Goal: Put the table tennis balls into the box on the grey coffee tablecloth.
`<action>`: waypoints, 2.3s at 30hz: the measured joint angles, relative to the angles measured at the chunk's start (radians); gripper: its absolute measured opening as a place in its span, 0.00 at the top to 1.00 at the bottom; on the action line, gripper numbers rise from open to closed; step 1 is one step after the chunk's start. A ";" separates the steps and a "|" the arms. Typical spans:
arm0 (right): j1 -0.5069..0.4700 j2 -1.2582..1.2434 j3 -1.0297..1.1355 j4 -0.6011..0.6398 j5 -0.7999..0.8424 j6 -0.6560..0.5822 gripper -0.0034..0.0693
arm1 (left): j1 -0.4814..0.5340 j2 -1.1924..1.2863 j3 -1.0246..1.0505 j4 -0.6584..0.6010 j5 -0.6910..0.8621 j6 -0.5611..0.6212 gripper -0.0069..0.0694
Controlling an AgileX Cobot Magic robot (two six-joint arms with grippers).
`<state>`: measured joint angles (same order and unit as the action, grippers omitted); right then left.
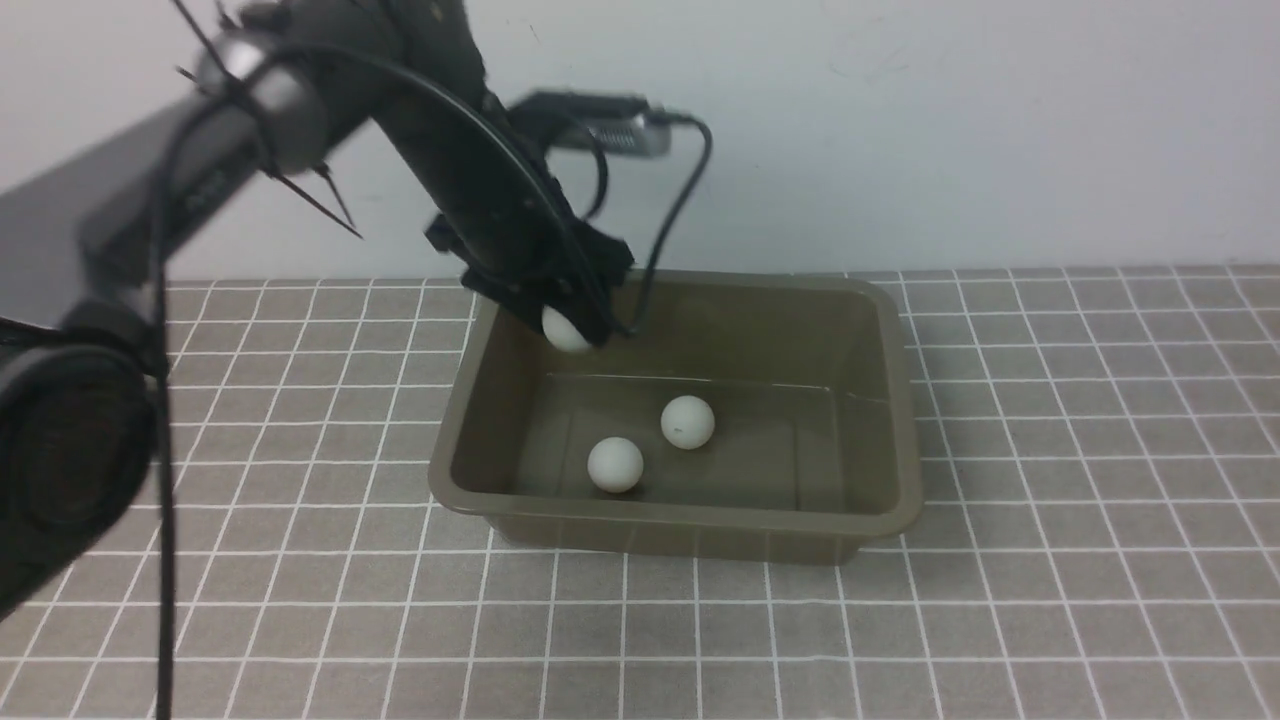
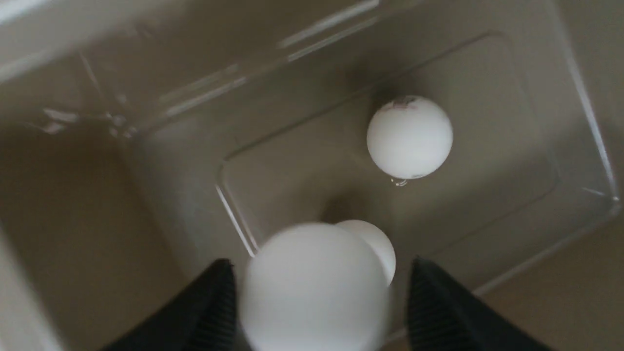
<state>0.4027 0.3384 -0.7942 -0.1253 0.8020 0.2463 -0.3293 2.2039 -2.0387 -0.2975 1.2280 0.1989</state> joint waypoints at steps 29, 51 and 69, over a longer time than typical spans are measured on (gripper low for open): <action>0.000 -0.357 0.263 -0.430 -0.143 0.420 0.97 | -0.016 -1.382 0.943 0.150 -0.334 -0.157 0.92; 0.000 -0.359 0.264 -0.435 -0.126 0.425 0.97 | -0.017 -2.222 1.572 0.154 -0.601 -0.277 0.92; 0.000 -0.359 0.265 -0.442 -0.126 0.425 0.97 | 0.106 -2.223 1.834 0.229 -0.781 -0.167 0.92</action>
<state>0.4027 -0.0208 -0.5291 -0.5670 0.6759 0.6716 -0.2232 -0.0192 -0.2048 -0.0687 0.4471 0.0316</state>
